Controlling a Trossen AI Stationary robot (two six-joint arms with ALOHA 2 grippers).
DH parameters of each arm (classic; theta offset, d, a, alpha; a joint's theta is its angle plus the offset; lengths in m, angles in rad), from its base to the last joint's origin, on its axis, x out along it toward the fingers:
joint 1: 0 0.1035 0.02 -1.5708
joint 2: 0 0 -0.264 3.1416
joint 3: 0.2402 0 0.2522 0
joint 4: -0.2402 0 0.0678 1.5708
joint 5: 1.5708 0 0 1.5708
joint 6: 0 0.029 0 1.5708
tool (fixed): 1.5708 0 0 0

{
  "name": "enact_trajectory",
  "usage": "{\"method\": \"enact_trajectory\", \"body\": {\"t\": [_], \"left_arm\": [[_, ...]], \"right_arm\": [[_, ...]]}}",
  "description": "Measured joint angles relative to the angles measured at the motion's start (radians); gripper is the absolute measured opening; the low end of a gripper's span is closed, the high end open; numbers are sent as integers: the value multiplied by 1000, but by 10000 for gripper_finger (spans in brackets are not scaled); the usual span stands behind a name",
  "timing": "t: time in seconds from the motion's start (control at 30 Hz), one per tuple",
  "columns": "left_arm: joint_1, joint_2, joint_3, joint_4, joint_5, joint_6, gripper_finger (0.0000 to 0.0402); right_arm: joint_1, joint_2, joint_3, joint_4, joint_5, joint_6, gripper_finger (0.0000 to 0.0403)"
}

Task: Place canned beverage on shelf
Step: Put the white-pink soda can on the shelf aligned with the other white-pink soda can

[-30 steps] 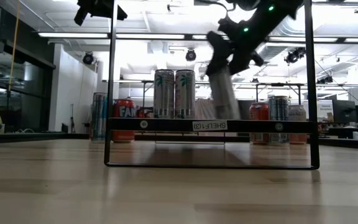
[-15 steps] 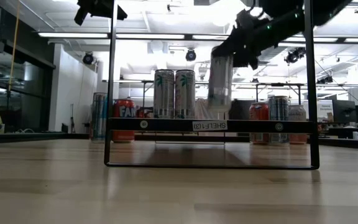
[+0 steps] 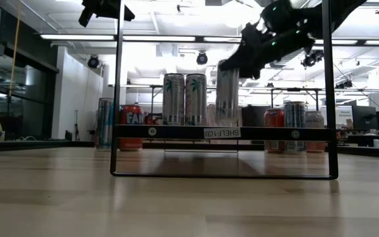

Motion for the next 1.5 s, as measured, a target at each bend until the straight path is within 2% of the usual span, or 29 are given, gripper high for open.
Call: {"method": "enact_trajectory", "body": {"t": [0.27,0.47,0.67,0.83,1.03,1.5], "left_arm": [[0,0,0,0,0,8,0],[0,0,0,0,-1,9,0],[0,0,0,0,-2,9,0],[0,0,0,4,-2,36,0],[0,0,0,4,-2,44,0],[0,0,0,3,0,44,0]], "right_arm": [[0,116,62,-35,-4,-49,248],[0,123,75,-29,0,-63,248],[0,124,75,-25,50,-102,249],[3,124,75,-25,78,-147,267],[3,122,75,-15,80,-149,287],[3,122,75,-17,86,-36,291]]}}
